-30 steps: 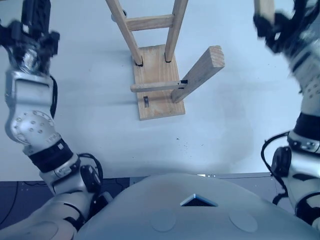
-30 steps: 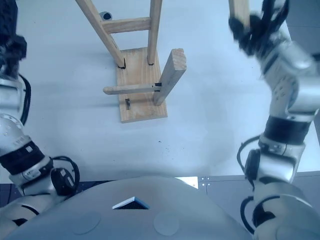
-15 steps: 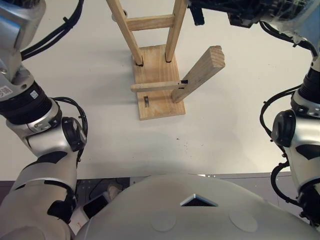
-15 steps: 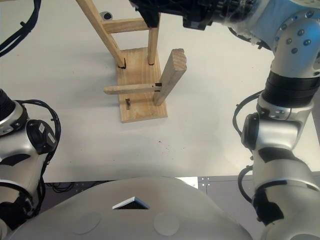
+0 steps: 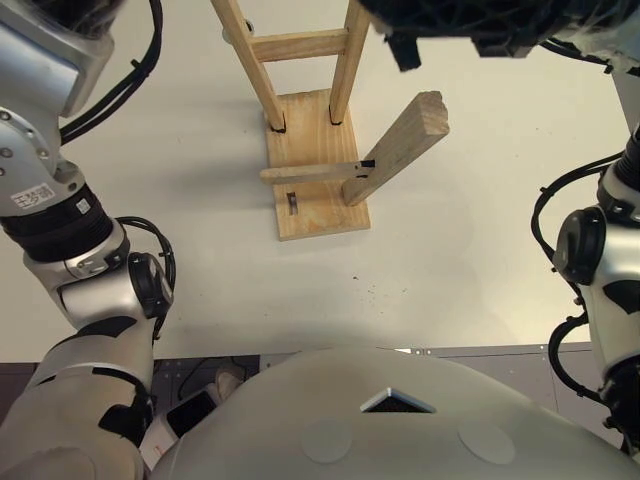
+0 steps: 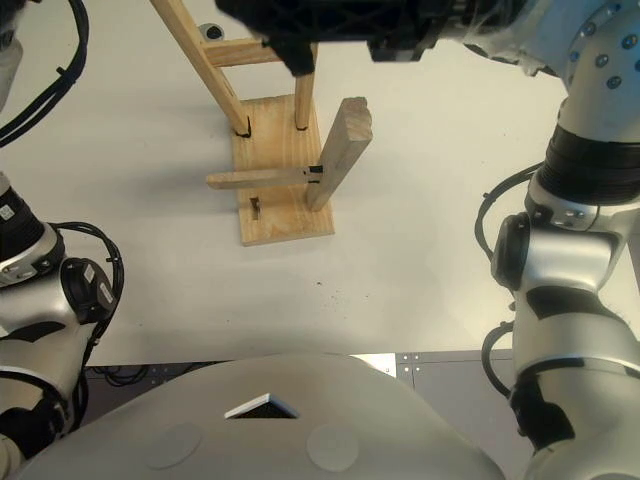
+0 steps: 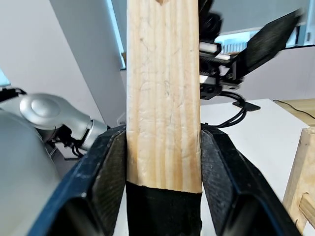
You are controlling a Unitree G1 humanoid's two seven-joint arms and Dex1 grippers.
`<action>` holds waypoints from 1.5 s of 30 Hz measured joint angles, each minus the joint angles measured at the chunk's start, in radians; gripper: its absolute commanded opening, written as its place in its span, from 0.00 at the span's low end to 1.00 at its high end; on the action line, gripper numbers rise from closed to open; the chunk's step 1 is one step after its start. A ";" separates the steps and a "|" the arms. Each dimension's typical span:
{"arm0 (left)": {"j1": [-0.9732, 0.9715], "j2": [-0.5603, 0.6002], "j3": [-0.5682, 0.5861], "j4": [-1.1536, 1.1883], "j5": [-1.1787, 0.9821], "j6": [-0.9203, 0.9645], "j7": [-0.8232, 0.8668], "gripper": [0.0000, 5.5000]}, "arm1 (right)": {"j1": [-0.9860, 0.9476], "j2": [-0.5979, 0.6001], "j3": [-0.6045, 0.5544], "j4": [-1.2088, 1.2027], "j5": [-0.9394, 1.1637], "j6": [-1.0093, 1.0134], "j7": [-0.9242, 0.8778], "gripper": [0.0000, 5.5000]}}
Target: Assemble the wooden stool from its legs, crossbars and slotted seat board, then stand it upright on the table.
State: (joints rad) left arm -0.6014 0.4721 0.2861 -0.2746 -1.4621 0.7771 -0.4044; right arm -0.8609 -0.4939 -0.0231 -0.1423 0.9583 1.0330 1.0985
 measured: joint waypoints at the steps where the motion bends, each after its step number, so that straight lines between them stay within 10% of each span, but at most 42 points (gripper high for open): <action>1: 0.000 0.000 0.001 0.001 -0.008 0.001 -0.002 0.62 | 0.001 0.000 0.008 -0.002 -0.009 -0.007 0.008 0.37; 26: 0.040 0.010 0.026 -0.001 -0.104 0.019 -0.065 0.62 | 0.041 -0.036 0.073 0.061 -0.122 -0.072 0.084 0.37; 38: 0.036 0.022 0.075 0.026 -0.181 0.007 -0.060 0.39 | 0.059 -0.035 0.095 0.060 -0.155 -0.092 0.098 0.37; 45: 0.032 0.018 0.127 0.084 -0.146 -0.058 -0.066 0.37 | 0.059 -0.034 0.095 0.077 -0.184 -0.116 0.095 0.62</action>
State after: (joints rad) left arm -0.5690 0.4900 0.4131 -0.1903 -1.6085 0.7189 -0.4703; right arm -0.8017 -0.5282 0.0724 -0.0656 0.7743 0.9169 1.1933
